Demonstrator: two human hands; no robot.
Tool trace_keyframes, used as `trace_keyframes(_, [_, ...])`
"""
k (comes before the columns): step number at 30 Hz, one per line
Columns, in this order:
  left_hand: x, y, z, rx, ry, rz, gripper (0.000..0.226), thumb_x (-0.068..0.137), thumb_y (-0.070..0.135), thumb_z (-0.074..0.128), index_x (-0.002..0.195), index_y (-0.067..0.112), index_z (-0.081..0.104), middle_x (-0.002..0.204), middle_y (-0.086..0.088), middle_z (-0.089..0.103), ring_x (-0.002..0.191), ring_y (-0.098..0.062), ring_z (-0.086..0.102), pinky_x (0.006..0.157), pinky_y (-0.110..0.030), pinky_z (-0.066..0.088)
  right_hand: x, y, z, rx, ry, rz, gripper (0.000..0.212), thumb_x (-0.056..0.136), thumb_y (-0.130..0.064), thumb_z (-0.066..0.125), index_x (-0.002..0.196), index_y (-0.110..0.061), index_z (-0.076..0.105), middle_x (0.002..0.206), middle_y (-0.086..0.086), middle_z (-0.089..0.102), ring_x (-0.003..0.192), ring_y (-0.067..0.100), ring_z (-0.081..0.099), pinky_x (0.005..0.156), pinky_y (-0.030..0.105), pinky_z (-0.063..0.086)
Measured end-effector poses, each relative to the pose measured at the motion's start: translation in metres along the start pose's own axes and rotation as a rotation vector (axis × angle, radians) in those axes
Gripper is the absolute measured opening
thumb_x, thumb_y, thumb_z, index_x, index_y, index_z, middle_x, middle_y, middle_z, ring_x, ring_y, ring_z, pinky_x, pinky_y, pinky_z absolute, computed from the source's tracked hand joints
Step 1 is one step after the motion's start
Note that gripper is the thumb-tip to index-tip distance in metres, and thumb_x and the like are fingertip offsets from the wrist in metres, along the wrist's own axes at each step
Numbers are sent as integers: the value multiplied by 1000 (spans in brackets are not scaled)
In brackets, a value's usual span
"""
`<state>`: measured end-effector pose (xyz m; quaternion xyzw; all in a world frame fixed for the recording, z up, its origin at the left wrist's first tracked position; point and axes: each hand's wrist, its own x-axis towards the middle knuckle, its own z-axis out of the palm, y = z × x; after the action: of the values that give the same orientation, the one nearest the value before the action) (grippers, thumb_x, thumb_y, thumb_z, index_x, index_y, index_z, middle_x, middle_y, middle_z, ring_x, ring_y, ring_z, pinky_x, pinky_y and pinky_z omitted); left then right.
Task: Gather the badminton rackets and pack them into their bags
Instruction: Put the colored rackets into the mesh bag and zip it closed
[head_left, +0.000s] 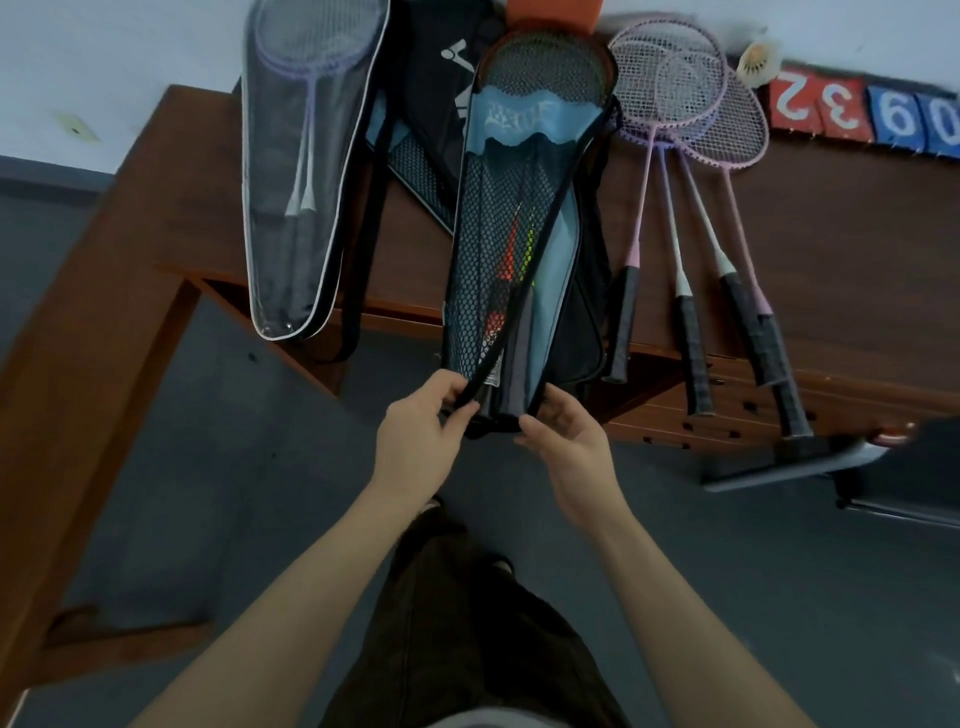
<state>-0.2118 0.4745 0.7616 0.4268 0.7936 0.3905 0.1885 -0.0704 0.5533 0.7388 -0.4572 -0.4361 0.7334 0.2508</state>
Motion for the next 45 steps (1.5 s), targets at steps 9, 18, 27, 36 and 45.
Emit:
trace_keyframes(9, [1,4,10,-101,1,-5,14,80,10,70,94,13,66,82,8,61,78,-8,60,74,-21,51,8,-17,4,-180,-28,-26,30,77,-1,71,103,-9,57,93,2,67,80,11,63,65,21,51])
trace_keyframes(18, [17,16,-7,-495,-102,-228,9,81,9,70,89,11,66,77,0,64,70,-3,58,68,-12,47,18,-25,19,-382,58,-119,40,72,-15,79,96,-14,47,94,6,65,76,9,62,58,17,48])
trace_keyframes(27, [28,15,22,-291,-168,-45,13,81,21,70,90,14,65,83,1,64,79,-15,60,74,-30,51,20,-44,-16,-458,-28,-212,20,81,-6,69,97,-14,61,90,5,67,80,10,62,72,23,51])
trace_keyframes(36, [43,16,69,446,-364,306,48,94,41,42,138,23,39,142,-4,40,130,-27,34,102,-43,32,24,-32,-70,-524,214,-127,17,90,-9,58,104,-8,66,95,5,68,87,18,63,76,28,51])
trace_keyframes(45, [89,43,76,457,-222,340,39,93,32,49,128,12,52,127,-10,52,117,-31,44,92,-42,38,61,-71,-82,-789,311,-274,26,95,-19,49,117,-10,60,111,4,62,99,13,56,83,22,42])
